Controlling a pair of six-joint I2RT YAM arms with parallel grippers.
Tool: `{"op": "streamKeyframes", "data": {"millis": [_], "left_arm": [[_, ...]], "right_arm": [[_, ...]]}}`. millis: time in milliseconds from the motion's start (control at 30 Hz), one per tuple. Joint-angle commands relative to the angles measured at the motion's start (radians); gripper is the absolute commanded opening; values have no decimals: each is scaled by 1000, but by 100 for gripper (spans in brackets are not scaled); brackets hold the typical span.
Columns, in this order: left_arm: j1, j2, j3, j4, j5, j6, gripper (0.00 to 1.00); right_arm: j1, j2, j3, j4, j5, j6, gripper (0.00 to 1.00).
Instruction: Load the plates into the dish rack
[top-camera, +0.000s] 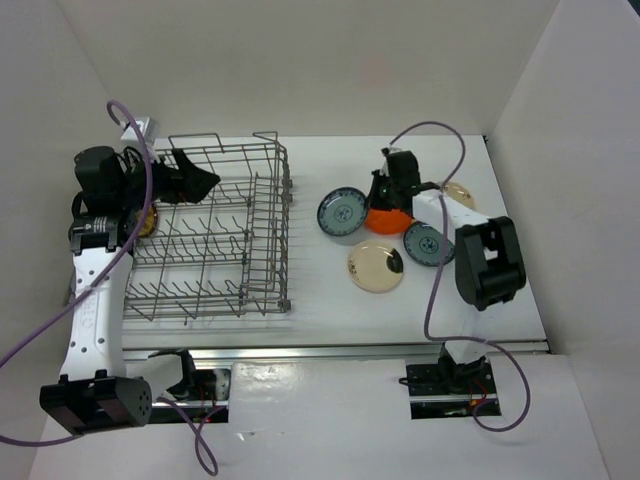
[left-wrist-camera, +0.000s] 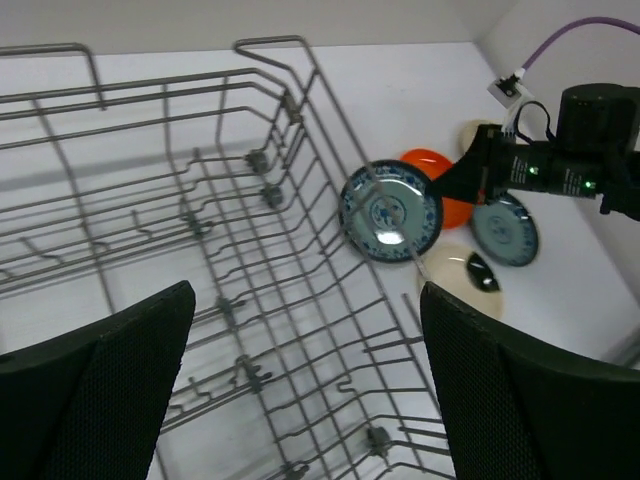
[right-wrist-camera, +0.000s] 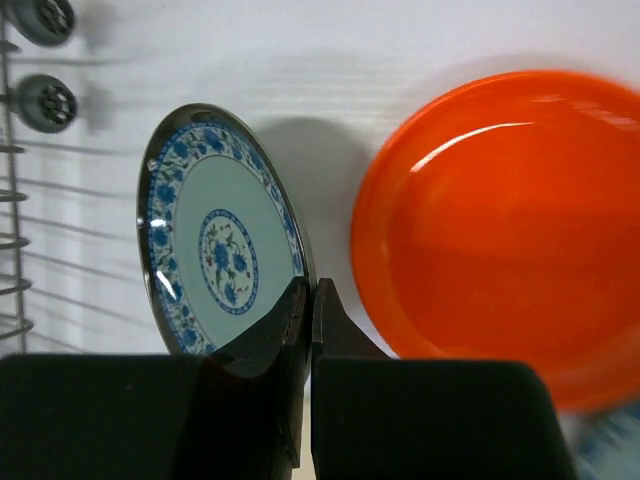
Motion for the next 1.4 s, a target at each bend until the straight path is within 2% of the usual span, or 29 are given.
{"op": "streamKeyframes", "data": {"millis": [0, 100, 233, 267, 333, 467, 633, 833, 967, 1167, 1300, 1367], "left_arm": [[-4, 8, 60, 114, 190, -79, 98], [-24, 17, 82, 158, 242, -137, 98], [-47, 35, 37, 368, 380, -288, 98], [-70, 47, 27, 475, 422, -322, 98], [-99, 73, 26, 531, 433, -367, 98], [-169, 191, 154, 409, 396, -309, 97], [-232, 282, 164, 451, 404, -307, 93], [-294, 345, 204, 336, 326, -229, 85], [-320, 376, 244, 274, 335, -171, 77], [-369, 419, 298, 168, 267, -90, 54], [-380, 429, 335, 111, 232, -59, 28], [-389, 429, 335, 99, 223, -50, 9]], "right_arm": [[-31, -195, 23, -25, 29, -69, 0], [-31, -314, 66, 22, -34, -83, 0], [-31, -415, 111, 61, -115, -107, 0], [-31, -429, 111, 73, -164, -107, 0], [-20, -463, 123, 105, -215, -129, 0], [7, -504, 103, 170, -335, -129, 0], [69, -501, 103, 203, -382, -138, 0], [98, -469, 142, 203, -421, -138, 0], [109, -458, 151, 213, -444, -138, 0], [109, -449, 151, 213, -421, -138, 0], [109, -449, 142, 213, -402, -147, 0], [109, -449, 142, 213, -393, -147, 0]]}}
